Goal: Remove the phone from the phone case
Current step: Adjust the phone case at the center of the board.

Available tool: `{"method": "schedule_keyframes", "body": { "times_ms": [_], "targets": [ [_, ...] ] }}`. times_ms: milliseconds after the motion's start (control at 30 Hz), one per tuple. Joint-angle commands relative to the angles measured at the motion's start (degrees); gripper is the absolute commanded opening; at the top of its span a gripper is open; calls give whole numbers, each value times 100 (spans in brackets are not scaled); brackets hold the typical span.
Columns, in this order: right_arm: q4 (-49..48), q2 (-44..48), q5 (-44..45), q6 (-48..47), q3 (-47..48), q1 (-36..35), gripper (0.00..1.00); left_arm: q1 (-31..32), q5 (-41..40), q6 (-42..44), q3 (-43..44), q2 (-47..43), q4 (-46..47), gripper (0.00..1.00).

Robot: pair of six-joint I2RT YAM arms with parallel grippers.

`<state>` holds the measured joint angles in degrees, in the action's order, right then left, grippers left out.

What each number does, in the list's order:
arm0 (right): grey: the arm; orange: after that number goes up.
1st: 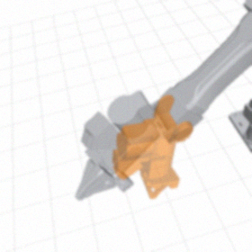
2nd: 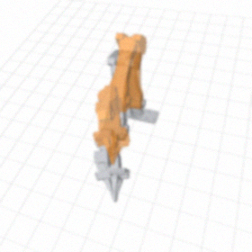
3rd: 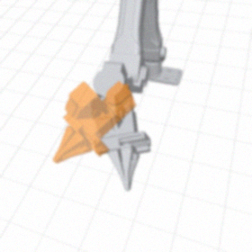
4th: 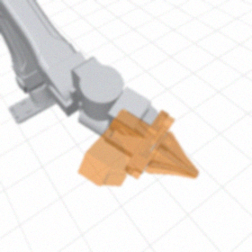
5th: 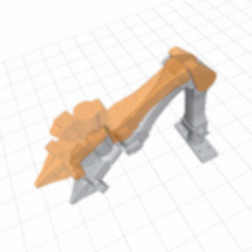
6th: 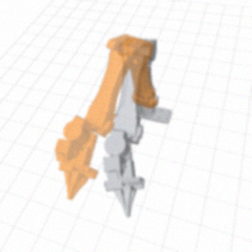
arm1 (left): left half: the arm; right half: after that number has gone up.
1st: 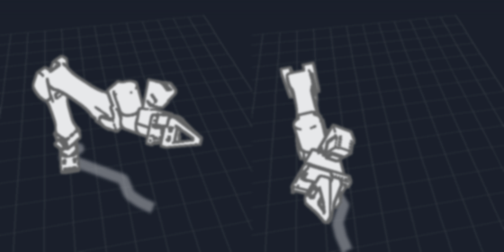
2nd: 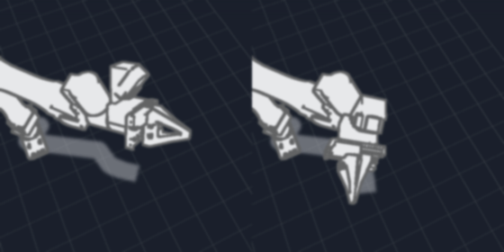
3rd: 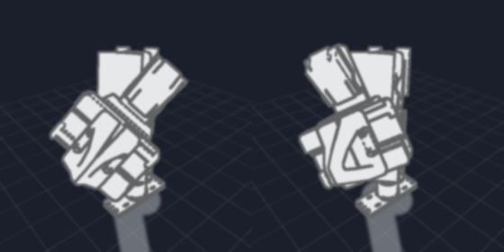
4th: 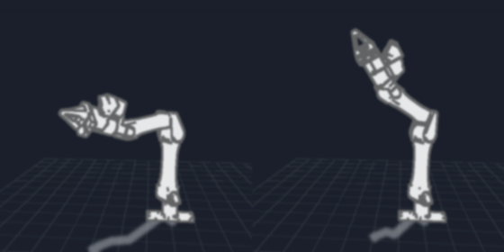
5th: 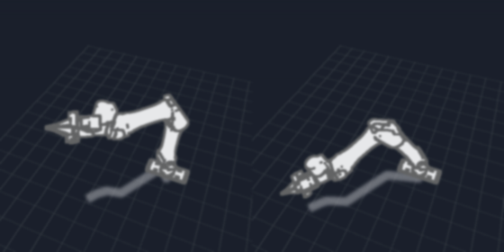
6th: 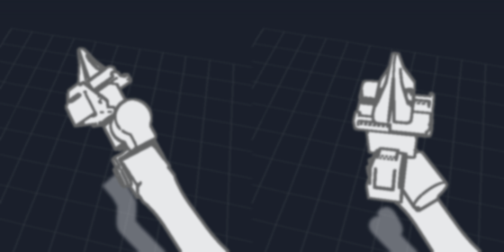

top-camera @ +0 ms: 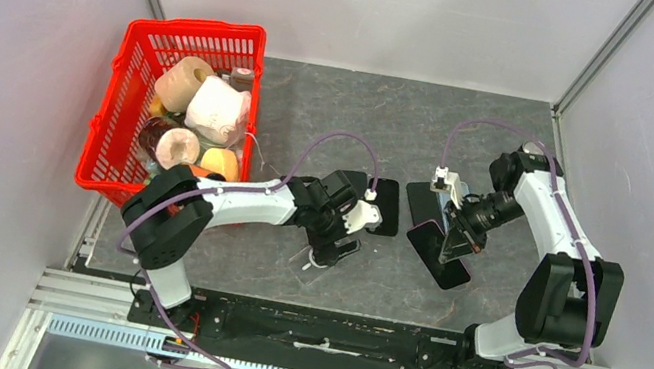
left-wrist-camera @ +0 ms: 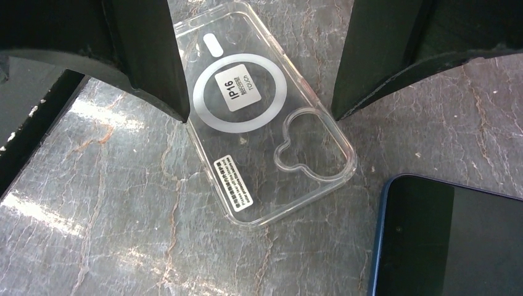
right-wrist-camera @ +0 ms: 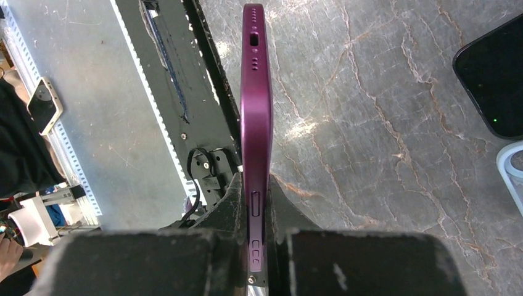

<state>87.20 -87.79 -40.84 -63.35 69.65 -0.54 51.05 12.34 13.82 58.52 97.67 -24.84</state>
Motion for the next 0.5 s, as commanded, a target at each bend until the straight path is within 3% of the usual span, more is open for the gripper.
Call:
{"method": "schedule_keyframes", "body": {
  "times_ms": [0,467],
  "targets": [
    [190,222,-155,-142,-54,21,0,71,-37,-117,239,66,106,91],
    [85,212,-180,-66,-141,19,0,445,-249,-675,271,473,124,93]
  ]
}}
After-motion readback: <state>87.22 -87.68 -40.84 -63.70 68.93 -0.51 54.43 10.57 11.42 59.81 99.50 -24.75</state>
